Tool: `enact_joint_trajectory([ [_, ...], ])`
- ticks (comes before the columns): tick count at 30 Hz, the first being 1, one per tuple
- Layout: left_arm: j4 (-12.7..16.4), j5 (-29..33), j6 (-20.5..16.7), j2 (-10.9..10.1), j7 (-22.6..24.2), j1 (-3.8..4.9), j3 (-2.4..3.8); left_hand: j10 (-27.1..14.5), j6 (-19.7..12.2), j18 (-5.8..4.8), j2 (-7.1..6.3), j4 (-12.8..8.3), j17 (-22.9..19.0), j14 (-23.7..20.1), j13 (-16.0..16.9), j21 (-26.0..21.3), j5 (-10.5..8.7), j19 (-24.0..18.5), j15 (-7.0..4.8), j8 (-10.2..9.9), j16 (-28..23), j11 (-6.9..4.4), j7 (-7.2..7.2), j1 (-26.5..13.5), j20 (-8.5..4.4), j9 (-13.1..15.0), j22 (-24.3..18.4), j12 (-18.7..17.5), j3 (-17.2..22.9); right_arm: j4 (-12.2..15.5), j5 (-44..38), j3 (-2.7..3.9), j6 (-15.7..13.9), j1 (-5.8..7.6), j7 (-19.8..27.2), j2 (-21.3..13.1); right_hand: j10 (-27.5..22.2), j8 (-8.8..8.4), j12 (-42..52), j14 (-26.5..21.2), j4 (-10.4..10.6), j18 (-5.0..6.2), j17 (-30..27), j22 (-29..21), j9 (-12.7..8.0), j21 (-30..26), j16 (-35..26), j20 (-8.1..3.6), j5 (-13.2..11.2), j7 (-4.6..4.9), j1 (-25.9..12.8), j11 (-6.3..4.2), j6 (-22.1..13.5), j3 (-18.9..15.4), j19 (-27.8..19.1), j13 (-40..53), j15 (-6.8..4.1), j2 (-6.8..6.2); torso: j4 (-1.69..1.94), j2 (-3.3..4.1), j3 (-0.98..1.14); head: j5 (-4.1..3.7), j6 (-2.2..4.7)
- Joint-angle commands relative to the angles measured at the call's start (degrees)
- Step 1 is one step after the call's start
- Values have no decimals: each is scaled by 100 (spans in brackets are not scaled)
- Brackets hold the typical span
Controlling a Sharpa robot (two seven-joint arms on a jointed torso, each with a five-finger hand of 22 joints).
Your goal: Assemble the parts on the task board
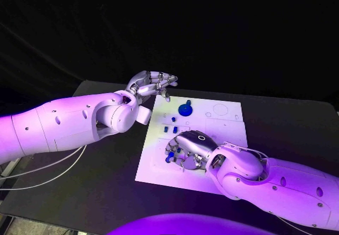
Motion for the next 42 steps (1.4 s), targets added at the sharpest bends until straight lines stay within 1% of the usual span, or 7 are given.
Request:
enact_joint_trajectory([
  [1, 19, 20, 71, 8, 39, 6, 3, -51, -49, 86, 43, 12, -9, -50, -3, -19, 18, 14, 7, 31, 23, -3, -3, -1, 40, -9, -5, 19, -22, -15, -161, -7, 178, -11, -15, 23, 128, 19, 11, 174, -1, -84, 5, 951, 6, -16, 3, -57, 18, 21, 1, -101, 21, 30, 199, 6, -38, 70, -2, -1, 0, -1, -4],
  [12, 25, 20, 73, -7, 27, 6, 3, -57, -51, 86, 46, 18, -13, -51, -3, -23, 18, 17, 6, 37, 27, -4, -3, 2, 39, -11, -8, 31, -28, -12, -477, -23, 280, -21, -151, 71, 85, 2, -4, 155, -36, -73, -54, 930, 16, -79, -38, -46, -10, 41, -125, -80, -42, 72, 178, -16, -20, 11, 1, 2, -4, -9, -13],
  [20, 30, 20, 77, -13, 17, 7, 3, -57, -51, 86, 46, 18, -13, -51, -3, -23, 18, 17, 6, 37, 27, -4, -3, 2, 39, -11, -8, 31, -28, -25, -557, -65, 230, -30, -178, 145, -294, -243, -7, 158, -46, -43, -33, 870, -74, -258, -8, 55, -36, 225, -516, 77, -474, 182, 120, -86, 104, -278, 5, 0, -5, -17, -22],
  [31, 36, 20, 86, -32, 1, 7, 3, -57, -51, 86, 46, 18, -13, -51, -3, -23, 18, 17, 6, 37, 27, -4, -3, 2, 39, -11, -8, 31, -28, 51, -581, -75, -269, -52, -299, 53, -840, -403, 9, -38, -86, 103, -442, 549, -152, -1051, -293, 172, 20, 353, -791, 211, -634, 15, -138, -107, 221, -432, 6, 0, -1, -23, -27],
  [34, 36, 20, 85, -35, -1, 7, 3, -57, -51, 86, 46, 18, -13, -51, -3, -23, 18, 17, 6, 37, 27, -4, -3, 2, 39, -11, -8, 31, -28, 126, -581, -73, -549, -66, -279, -26, -1227, -544, 5, -209, -113, 224, -768, 256, -212, -1728, -541, 199, 95, 318, -780, 226, -846, -256, -363, -124, 238, -417, 6, 1, 0, -26, -21],
  [37, 33, 20, 83, -43, -4, 7, 3, -57, -51, 86, 46, 18, -13, -51, -3, -23, 18, 17, 6, 37, 27, -4, -3, 2, 39, -11, -8, 31, -28, 288, -496, -53, -965, -77, -139, -215, -1614, -590, 221, -324, 51, 319, -941, -130, -235, -2438, -652, 191, 445, 261, -469, 202, -927, -1501, -489, -95, 224, -112, 5, -3, 3, -34, -14],
  [42, 29, 20, 87, -57, -7, 7, 3, -57, -51, 86, 46, 18, -13, -51, -3, -23, 18, 17, 6, 37, 27, -4, -3, 2, 39, -11, -8, 31, -28, 604, -62, 17, -1474, -31, 254, -633, -1463, -599, 474, -373, 195, 352, -1138, -274, -250, -2681, -788, 154, 474, 244, -240, 161, -929, -1720, -491, -74, 185, -35, -5, -14, -6, -86, 29],
])
